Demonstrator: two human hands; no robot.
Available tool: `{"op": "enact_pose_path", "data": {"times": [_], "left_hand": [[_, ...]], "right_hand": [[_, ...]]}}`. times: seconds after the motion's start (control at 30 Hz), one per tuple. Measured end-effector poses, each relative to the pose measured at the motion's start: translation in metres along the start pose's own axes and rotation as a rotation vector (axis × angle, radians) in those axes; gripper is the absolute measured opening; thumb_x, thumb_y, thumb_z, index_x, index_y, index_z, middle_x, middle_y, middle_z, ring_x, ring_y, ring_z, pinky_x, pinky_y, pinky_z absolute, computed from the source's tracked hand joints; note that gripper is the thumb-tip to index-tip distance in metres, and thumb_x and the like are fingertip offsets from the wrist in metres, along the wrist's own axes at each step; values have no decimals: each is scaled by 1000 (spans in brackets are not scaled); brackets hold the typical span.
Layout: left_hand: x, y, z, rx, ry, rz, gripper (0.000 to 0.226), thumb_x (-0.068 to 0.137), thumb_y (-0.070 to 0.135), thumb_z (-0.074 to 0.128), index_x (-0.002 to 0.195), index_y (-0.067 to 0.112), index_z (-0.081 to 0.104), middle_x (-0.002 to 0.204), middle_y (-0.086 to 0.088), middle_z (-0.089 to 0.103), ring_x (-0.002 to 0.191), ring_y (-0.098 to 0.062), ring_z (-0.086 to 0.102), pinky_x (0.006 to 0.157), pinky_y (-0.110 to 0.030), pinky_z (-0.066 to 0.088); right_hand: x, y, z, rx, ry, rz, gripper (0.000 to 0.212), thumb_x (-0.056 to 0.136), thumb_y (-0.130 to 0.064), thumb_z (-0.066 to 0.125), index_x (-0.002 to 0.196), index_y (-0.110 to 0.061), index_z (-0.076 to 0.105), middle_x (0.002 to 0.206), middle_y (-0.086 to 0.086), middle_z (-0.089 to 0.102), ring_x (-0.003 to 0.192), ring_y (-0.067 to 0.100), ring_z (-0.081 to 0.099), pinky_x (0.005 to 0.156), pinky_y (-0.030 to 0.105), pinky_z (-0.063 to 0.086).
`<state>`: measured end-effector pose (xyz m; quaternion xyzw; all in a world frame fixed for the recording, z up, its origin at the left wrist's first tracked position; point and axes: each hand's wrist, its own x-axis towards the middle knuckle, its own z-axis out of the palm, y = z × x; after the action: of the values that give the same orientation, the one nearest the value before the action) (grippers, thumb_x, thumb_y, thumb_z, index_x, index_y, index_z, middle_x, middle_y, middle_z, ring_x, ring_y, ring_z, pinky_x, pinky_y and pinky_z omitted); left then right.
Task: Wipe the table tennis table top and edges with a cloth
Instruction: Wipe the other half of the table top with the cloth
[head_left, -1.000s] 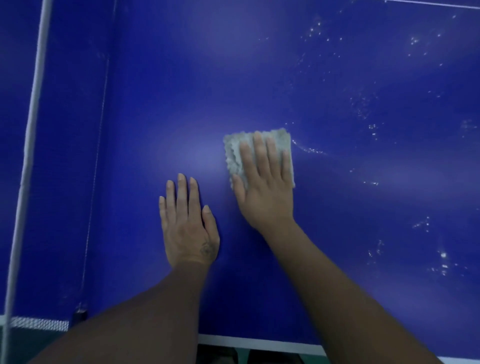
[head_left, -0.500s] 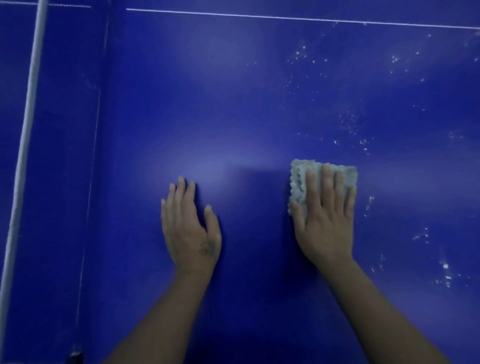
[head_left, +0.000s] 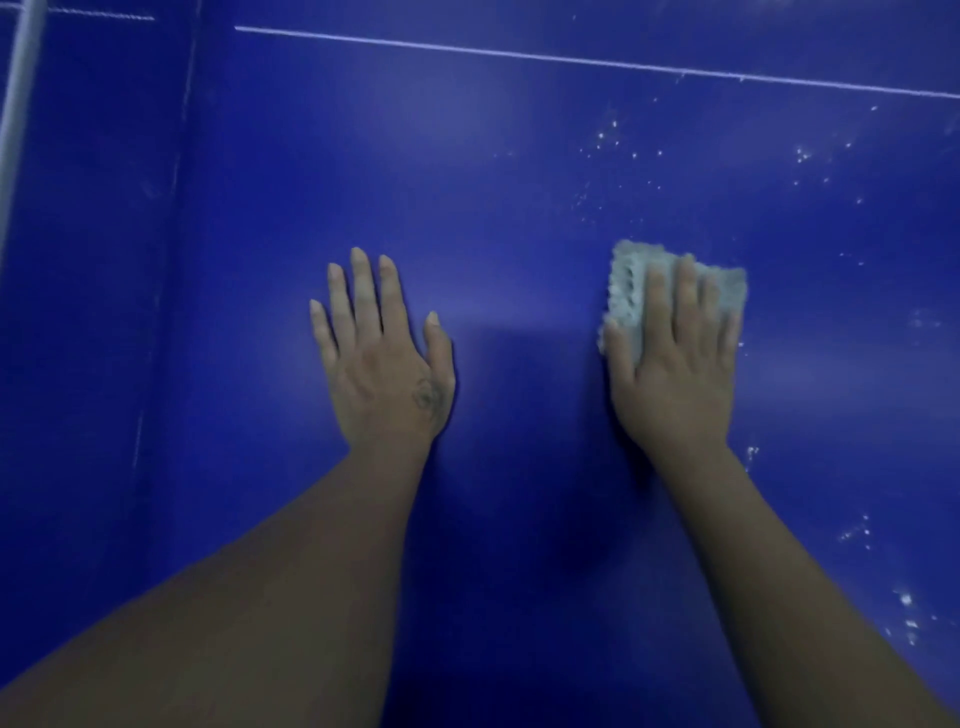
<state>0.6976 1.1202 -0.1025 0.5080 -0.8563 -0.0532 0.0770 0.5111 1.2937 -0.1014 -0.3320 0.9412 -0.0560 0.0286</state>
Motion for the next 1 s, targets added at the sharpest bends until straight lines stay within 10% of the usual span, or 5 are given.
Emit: {"op": "enact_pose_path", "data": {"times": [0.37,0.73,1.0], "left_hand": [[3,-3,7,-21,4,-15,70,109,44,39,170,10,28,181,-8,17,168,-27,9,136,-54,7],[3,0,8,-59,18,-24,69,108,42,42,169,11,32,180,-7,20,168,-27,10,136,-53,7],[4,-3,10,-64,49,-10,69,107,40,47,167,9,36,179,-9,24,167,-29,14,134,-57,13]], "right_hand": [[59,-129,28,62,75,-360,67,110,-55,31,168,-23,31,177,6,20,165,29,14,131,57,12],[70,-27,13,7,83,14,68,111,-54,24,170,-20,21,179,11,11,165,36,10,131,63,10],[118,-146,39,113,222,-368,61,107,-52,41,161,-23,48,170,8,39,160,34,32,128,60,21]]}}
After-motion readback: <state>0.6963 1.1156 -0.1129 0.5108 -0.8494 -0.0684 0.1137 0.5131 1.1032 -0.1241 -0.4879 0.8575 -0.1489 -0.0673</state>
